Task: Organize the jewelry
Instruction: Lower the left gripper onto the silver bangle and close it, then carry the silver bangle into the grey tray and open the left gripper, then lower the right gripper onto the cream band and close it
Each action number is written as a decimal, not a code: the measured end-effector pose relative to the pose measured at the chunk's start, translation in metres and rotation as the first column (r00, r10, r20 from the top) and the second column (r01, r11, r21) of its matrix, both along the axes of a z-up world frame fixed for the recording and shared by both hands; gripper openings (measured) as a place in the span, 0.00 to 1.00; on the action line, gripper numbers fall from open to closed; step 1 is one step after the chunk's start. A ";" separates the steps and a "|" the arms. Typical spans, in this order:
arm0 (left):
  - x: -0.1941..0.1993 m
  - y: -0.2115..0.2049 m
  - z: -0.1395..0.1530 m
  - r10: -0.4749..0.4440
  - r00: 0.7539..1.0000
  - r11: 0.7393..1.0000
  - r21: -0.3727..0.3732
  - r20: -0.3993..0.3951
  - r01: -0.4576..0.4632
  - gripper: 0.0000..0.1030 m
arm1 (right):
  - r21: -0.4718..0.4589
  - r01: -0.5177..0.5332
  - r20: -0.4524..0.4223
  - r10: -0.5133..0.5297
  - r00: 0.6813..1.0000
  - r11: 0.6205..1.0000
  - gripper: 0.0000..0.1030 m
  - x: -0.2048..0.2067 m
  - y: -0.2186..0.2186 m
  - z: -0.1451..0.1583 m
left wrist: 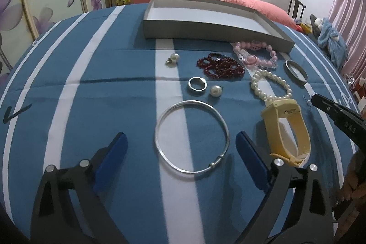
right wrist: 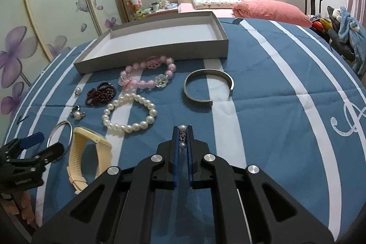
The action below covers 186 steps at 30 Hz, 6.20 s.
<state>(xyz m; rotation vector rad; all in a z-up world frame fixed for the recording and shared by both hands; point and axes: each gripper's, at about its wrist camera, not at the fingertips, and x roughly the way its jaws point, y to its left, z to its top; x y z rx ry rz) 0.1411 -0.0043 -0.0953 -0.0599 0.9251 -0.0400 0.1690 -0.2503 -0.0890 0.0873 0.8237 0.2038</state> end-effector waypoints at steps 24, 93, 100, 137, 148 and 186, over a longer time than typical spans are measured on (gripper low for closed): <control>0.007 -0.018 0.000 0.007 1.000 0.996 0.086 0.013 -0.008 0.67 | 0.066 -0.026 0.012 0.025 1.000 0.998 0.07 -0.004 0.002 0.003; 0.255 0.001 0.050 0.063 0.976 0.998 -0.031 0.208 -0.057 0.68 | 0.101 -0.011 0.053 0.006 0.999 0.995 0.36 0.239 0.041 0.035; 0.239 0.013 0.068 0.086 0.965 0.996 -0.040 0.248 -0.078 0.70 | 0.110 -0.001 0.081 -0.008 0.997 0.994 0.36 0.226 0.033 0.046; -0.012 0.028 0.059 0.090 0.952 0.996 -0.049 0.291 -0.079 0.75 | 0.136 -0.187 0.069 0.179 0.982 0.973 0.53 -0.044 0.048 0.012; -0.020 0.035 0.050 0.099 0.959 0.995 -0.031 0.264 -0.094 0.77 | 0.071 -0.172 0.023 0.171 0.985 0.983 0.75 -0.035 0.081 -0.002; 0.045 -0.019 0.006 -0.082 0.996 0.988 0.134 0.022 0.078 0.54 | 0.036 0.154 -0.015 -0.154 0.988 0.987 0.38 0.004 -0.046 -0.005</control>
